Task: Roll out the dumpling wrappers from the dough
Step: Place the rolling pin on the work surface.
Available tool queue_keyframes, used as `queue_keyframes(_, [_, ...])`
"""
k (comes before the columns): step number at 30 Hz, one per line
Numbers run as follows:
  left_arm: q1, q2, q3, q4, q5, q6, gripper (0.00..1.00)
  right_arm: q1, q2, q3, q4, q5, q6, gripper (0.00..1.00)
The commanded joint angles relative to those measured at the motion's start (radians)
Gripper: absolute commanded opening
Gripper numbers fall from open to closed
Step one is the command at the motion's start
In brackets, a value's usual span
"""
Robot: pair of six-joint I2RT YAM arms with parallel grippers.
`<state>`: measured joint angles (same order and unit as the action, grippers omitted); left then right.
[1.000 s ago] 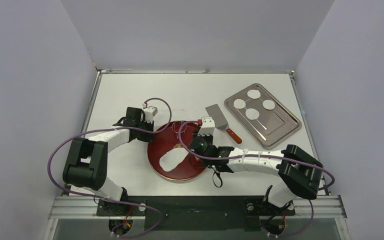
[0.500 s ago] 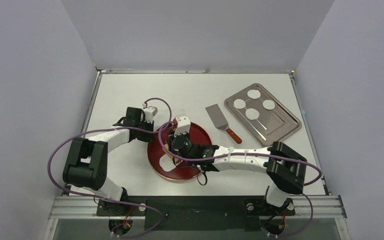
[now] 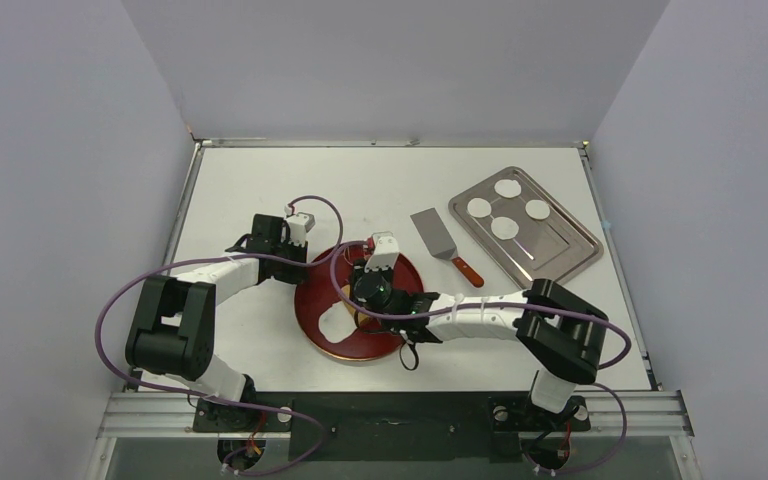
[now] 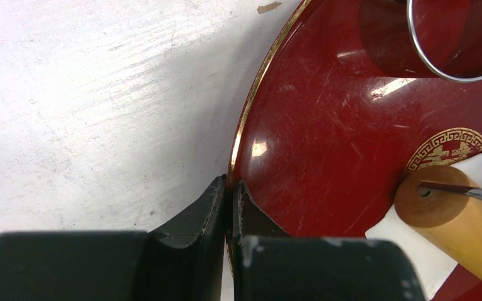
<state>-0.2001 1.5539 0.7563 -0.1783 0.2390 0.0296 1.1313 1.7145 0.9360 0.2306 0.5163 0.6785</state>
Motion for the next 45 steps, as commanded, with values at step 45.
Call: queue_keyframes(45, [0.003,-0.031,0.001,0.032,-0.006,0.009,0.0,-0.154,-0.523,-0.56,0.3,0.119,0.44,0.0])
